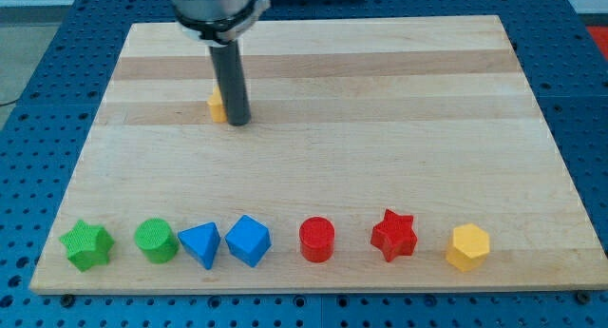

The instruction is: Move the yellow heart to the top left to the board

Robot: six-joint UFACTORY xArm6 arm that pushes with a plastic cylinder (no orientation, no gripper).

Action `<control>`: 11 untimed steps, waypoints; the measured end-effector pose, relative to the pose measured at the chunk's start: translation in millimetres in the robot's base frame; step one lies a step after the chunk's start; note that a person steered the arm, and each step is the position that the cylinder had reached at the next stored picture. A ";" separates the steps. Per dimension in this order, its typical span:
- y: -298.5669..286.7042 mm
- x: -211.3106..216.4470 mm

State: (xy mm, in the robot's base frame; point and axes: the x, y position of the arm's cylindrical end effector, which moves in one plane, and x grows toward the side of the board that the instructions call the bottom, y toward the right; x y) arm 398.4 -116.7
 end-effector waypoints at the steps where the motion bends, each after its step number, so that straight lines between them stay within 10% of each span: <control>1: -24.4 -23.2; 11: -103.8 -140.5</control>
